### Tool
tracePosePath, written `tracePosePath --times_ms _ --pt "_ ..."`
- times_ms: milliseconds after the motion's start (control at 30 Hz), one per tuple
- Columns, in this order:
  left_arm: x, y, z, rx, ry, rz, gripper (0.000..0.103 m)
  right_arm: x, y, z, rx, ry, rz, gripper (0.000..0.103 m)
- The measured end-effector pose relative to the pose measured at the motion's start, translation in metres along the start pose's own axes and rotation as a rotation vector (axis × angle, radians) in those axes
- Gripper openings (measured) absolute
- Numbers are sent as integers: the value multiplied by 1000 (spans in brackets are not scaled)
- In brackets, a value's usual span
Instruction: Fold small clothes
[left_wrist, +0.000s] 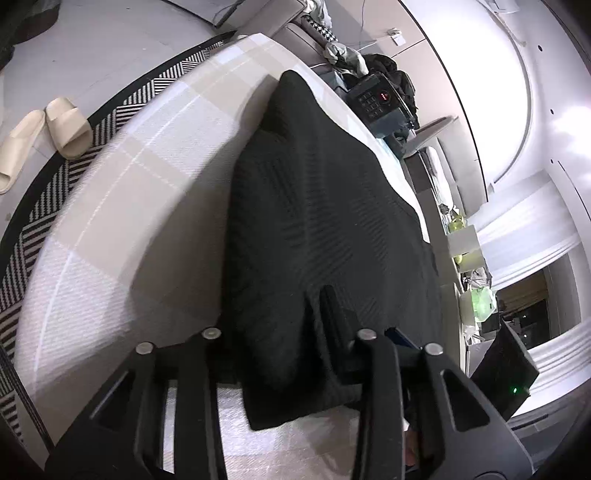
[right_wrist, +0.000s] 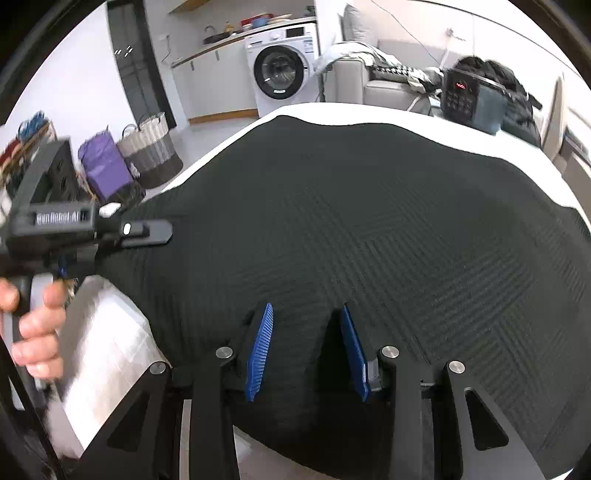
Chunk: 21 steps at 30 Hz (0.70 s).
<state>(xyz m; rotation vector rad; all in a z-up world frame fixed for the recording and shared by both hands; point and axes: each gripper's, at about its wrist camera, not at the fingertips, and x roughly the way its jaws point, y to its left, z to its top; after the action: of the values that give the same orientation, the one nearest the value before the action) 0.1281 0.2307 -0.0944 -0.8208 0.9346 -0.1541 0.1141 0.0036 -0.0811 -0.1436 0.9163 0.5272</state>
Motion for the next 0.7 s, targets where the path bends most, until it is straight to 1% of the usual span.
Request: tracePosePath --times_ms 100,167,333,400,433,500,567,633,700 --pt "3 -3 3 -5 -16 17 31 0 -2 -2 10 4 15 39" --pt "6 -6 5 -1 -40 48 14 0 -7 -1 30 8 31 40" --pt "3 -14 5 38 -66 31 13 0 -11 1 42 3 45 42" --pt "4 -11 5 34 -60 42 13 2 -17 6 71 -1 64 42" --pt "5 -8 5 26 -57 47 13 3 -20 7 82 -5 50 42" --pt "7 -3 5 9 -47 54 13 5 -22 6 70 -9 45 41" --pt "6 0 4 5 -46 54 13 4 -16 4 24 -5 25 41" --pt "6 0 4 9 -48 58 13 0 -14 0 16 -6 37 41" --pt "6 -1 4 13 -49 62 13 -2 -22 -4 51 -11 63 41"
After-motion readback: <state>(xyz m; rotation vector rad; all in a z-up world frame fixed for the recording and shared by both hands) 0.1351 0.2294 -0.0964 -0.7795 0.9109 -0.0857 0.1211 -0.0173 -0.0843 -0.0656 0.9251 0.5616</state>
